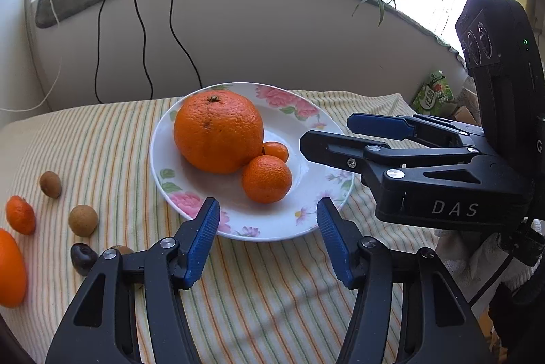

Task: Organize fruits
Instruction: 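Open both grippers and pull them back from the plate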

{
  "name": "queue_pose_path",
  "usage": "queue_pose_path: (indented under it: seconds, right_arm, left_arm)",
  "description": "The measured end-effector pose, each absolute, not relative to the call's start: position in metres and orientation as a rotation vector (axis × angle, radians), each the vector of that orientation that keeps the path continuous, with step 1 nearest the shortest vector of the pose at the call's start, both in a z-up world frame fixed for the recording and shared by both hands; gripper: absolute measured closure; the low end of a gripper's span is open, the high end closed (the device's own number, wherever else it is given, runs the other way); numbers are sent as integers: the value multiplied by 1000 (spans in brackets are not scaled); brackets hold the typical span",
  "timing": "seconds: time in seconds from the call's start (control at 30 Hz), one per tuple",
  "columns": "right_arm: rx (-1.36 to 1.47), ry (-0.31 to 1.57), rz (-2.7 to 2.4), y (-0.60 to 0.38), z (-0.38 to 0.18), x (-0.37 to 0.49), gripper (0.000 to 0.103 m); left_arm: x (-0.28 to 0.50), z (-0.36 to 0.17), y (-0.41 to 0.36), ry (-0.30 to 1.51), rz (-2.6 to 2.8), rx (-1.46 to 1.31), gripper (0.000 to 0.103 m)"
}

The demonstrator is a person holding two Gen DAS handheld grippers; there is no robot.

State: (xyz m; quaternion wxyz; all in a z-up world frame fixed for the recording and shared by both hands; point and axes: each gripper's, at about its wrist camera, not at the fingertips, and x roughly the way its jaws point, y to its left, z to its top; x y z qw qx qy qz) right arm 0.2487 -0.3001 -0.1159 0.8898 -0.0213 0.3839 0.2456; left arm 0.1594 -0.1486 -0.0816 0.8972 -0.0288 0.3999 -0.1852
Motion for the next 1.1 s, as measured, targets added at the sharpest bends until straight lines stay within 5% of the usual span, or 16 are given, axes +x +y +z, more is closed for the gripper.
queue_pose_path:
  seconds: [0.2,0.33,0.7,0.8,1.1]
  right_arm:
    - [-32,785,499,-304,-110,245,28]
    - [-17,775,494,-305,-106,241,18]
    - [-9,766,491,-298,-90,226,17]
    - [-11,760,494,-293,-86,220,7]
    - [-23,758,528,-267,-76,207,7]
  left_arm:
    - [155,-76,-147,818,-382,-64,44]
    - [151,-72,-146,811,-381,-68,40]
    - [134,-61,-126,775,-345,-88,27]
    - [128,-58,-116,765,-329,-92,27]
    - [113,-51,-76,735,-254,-111,23]
